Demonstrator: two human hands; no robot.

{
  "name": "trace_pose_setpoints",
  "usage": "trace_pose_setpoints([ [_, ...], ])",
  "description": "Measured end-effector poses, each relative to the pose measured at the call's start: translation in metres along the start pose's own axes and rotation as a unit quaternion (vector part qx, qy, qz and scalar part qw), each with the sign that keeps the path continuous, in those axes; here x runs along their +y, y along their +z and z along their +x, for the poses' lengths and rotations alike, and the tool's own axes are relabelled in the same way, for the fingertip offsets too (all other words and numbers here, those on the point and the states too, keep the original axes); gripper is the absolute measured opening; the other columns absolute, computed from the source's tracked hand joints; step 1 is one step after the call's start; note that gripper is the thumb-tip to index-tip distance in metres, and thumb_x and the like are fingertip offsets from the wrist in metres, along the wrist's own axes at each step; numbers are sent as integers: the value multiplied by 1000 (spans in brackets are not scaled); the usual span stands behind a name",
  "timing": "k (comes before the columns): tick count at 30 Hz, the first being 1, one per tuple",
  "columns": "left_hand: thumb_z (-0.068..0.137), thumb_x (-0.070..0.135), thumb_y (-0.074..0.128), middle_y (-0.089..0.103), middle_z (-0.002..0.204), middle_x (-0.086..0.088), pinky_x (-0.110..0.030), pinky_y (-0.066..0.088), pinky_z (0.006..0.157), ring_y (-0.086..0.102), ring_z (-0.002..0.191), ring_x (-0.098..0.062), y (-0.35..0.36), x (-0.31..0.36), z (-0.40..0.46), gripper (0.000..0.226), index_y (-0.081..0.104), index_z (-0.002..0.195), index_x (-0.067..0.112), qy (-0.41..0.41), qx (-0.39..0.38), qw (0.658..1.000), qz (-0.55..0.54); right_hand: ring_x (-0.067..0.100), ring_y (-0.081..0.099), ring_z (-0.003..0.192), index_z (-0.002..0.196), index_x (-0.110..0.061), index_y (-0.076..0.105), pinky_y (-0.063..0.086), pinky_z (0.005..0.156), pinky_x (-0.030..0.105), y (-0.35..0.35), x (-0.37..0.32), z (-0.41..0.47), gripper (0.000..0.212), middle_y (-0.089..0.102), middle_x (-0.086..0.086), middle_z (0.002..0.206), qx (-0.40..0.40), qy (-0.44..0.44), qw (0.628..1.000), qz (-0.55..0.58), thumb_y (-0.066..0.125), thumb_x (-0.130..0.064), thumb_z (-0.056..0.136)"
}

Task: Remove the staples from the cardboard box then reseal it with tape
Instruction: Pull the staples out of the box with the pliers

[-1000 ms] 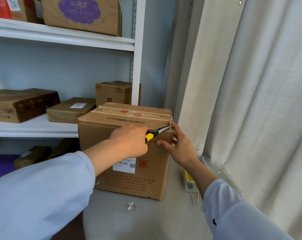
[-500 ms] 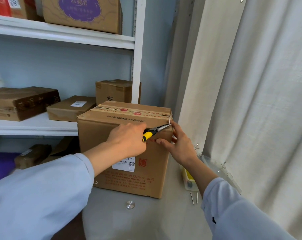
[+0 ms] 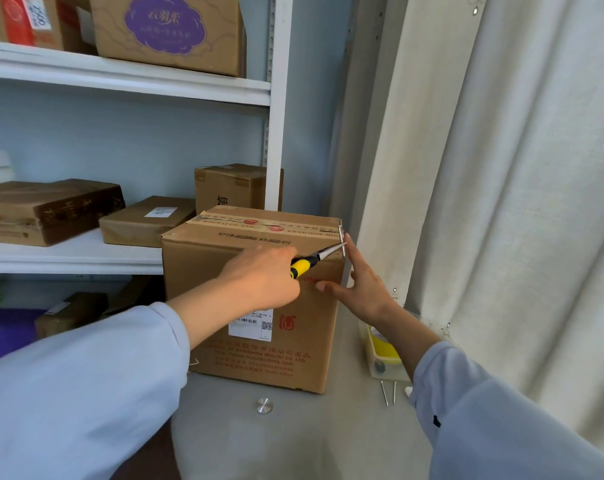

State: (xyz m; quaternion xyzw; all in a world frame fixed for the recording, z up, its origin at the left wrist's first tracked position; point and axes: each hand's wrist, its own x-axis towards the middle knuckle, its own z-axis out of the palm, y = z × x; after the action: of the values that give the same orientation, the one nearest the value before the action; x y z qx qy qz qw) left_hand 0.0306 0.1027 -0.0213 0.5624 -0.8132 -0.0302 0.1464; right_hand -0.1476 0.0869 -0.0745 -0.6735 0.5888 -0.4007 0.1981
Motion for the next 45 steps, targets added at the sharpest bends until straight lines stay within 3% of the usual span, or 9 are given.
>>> trace_pose_setpoints([
  [3, 86, 21, 53, 57, 83, -1, -28, 42, 56, 57, 70, -19, 6, -1, -9, 12, 50, 97, 23, -13, -15, 1000, -6, 22, 42, 132, 143, -26, 40, 39, 105, 40, -4, -2, -13, 71, 46, 0, 144, 111, 6, 993, -22, 71, -39, 81],
  [6, 86, 20, 52, 56, 82, -2, -28, 41, 55, 57, 70, -20, 12, 1, -15, 12, 51, 98, 21, -21, -35, 999, -15, 15, 60, 103, 112, -22, 68, 52, 87, 37, -5, 3, -24, 42, 65, -3, 114, 211, -28, 976, -41, 72, -46, 78],
  [11, 87, 19, 51, 57, 87, -4, -29, 39, 55, 55, 74, -21, 19, 11, -22, 14, 50, 101, 21, -14, -46, 999, -22, 11, 64, 77, 89, -22, 75, 54, 75, 32, -9, 1, -31, 12, 71, -6, 81, 226, -21, 973, -32, 67, -29, 86],
  [20, 88, 23, 50, 55, 92, -5, -29, 38, 60, 54, 82, -24, 70, 26, -18, 17, 52, 103, 17, -29, -129, 988, -78, 25, 66, 84, 79, -22, 73, 51, 73, 31, -14, 34, -46, 9, 70, 1, 77, 166, 112, 977, -73, 67, -27, 84],
  [26, 83, 18, 52, 66, 97, -14, -30, 46, 61, 60, 83, -29, 125, 33, -16, 23, 56, 103, 7, -71, -227, 958, -158, 18, 64, 79, 75, -10, 73, 48, 70, 27, -7, 96, -64, 14, 71, 0, 85, 111, 227, 964, -81, 63, -18, 82],
  [30, 86, 18, 48, 66, 101, -15, -33, 50, 61, 65, 93, -29, 156, 31, -17, 25, 56, 106, 6, -115, -278, 933, -196, 33, 66, 73, 70, -4, 69, 55, 73, 38, 1, 138, -74, 16, 71, 15, 77, 98, 311, 943, -66, 66, -18, 78],
  [36, 88, 14, 47, 56, 77, -16, -29, 44, 49, 51, 58, -26, 198, 45, -21, 12, 52, 83, 4, -153, -336, 897, -243, 29, 65, 68, 59, -8, 66, 56, 74, 36, 14, 183, -85, 21, 70, 9, 66, 86, 384, 917, -68, 71, -21, 74],
  [40, 91, 19, 47, 53, 74, -14, -32, 46, 53, 52, 67, -27, 212, 50, -13, 16, 52, 89, 4, -187, -350, 877, -270, 29, 66, 80, 83, -8, 69, 48, 68, 28, 15, 207, -89, 32, 71, 12, 83, 97, 413, 901, -94, 73, -35, 67],
  [45, 93, 19, 45, 51, 76, -13, -34, 49, 50, 54, 77, -29, 219, 51, -4, 19, 50, 93, 1, -235, -358, 852, -300, 29, 69, 74, 74, -8, 72, 54, 71, 30, 15, 214, -83, 28, 71, 11, 72, 107, 427, 894, -81, 69, -35, 66],
])
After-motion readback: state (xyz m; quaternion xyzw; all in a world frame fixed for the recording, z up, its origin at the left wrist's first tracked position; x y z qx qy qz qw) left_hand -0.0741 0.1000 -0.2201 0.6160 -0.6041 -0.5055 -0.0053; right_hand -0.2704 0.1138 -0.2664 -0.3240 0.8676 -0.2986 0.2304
